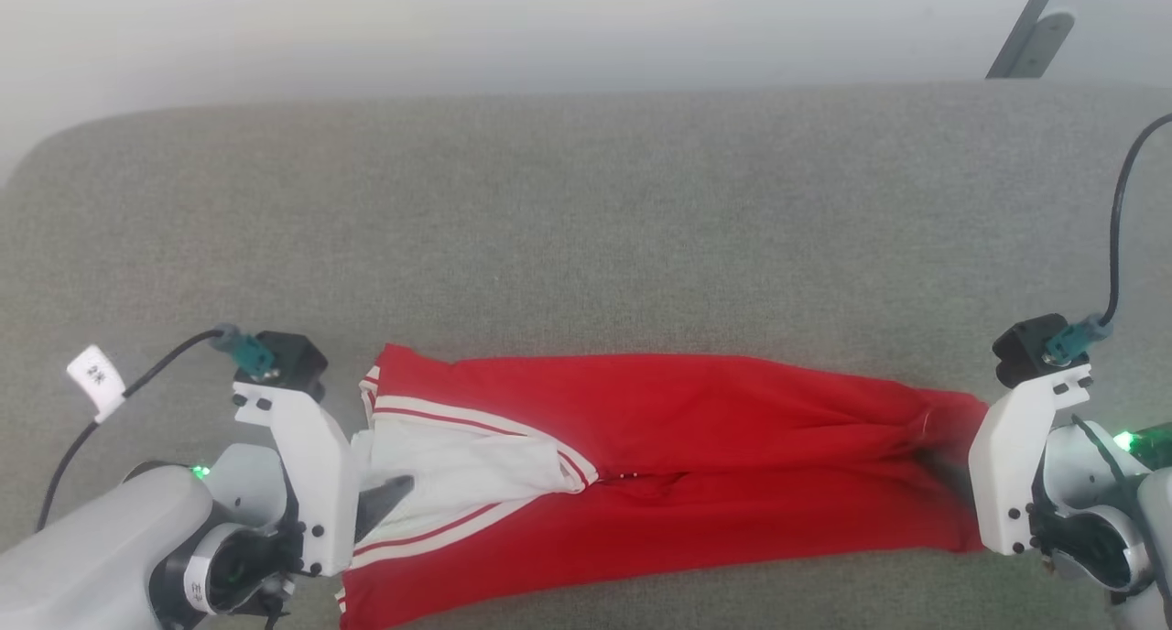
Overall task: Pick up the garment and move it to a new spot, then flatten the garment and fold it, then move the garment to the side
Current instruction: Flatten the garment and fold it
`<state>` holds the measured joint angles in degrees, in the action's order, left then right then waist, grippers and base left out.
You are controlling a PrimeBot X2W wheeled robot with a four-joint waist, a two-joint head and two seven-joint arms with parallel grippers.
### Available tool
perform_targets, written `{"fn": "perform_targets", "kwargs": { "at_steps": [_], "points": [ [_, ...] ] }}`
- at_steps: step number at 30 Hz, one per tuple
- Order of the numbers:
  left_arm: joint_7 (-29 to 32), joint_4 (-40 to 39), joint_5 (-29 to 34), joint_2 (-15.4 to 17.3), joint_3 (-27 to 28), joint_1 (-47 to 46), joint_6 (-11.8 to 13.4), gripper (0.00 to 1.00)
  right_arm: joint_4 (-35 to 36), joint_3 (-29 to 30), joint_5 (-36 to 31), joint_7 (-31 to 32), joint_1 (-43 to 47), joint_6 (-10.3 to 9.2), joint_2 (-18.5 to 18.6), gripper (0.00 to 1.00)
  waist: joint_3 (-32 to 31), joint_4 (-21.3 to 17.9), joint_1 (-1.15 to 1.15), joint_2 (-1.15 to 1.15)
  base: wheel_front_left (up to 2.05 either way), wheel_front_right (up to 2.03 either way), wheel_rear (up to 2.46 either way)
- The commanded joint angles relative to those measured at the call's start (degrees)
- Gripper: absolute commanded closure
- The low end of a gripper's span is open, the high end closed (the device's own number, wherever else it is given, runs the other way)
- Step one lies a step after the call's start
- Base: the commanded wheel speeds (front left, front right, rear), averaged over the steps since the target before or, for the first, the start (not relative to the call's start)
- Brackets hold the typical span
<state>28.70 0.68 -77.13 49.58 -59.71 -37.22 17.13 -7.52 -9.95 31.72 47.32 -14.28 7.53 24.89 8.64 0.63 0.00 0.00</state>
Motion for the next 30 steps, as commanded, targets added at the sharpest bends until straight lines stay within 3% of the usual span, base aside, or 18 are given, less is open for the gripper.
{"fn": "perform_targets", "kwargs": {
  "at_steps": [1,7,12,22,26,30],
  "points": [
    [-1.0,0.5,0.4,-0.2,0.5,0.9,-0.3,0.00,-0.1,0.0,0.3,-0.3,-0.1,-0.09,-0.2,0.00,-0.6,0.0,0.00,0.00,0.00,0.00,0.00],
    [-8.5,1.0,1.5,-0.6,2.1,3.6,-2.2,0.00,1.3,0.9,0.8,-1.5,0.9,-0.09,-0.2,0.00,-3.1,0.2,0.00,0.00,0.00,0.00,0.00],
    [-18.3,0.7,3.8,0.0,4.3,6.4,-3.3,0.00,1.6,3.1,-0.2,-2.1,1.3,-0.09,0.0,0.00,-4.6,0.7,0.00,0.00,0.00,0.00,0.00],
    [-40.7,4.1,6.9,0.6,10.4,14.9,-1.8,0.00,-4.0,8.0,-0.8,-0.9,2.2,-0.09,0.3,0.00,-5.8,2.7,0.00,0.00,0.00,0.00,0.00],
    [-43.7,5.3,8.9,-0.2,15.1,18.7,-1.7,0.00,-7.1,9.2,-0.3,0.3,2.2,-0.09,0.0,0.00,-5.6,3.7,0.00,0.00,0.00,0.00,0.00],
    [-43.9,4.8,15.7,-4.2,25.8,23.6,-2.4,0.00,-10.5,10.5,0.9,0.6,1.5,-0.09,-0.8,0.00,-4.9,5.0,0.00,0.00,0.00,0.00,0.00]
  ]
}}
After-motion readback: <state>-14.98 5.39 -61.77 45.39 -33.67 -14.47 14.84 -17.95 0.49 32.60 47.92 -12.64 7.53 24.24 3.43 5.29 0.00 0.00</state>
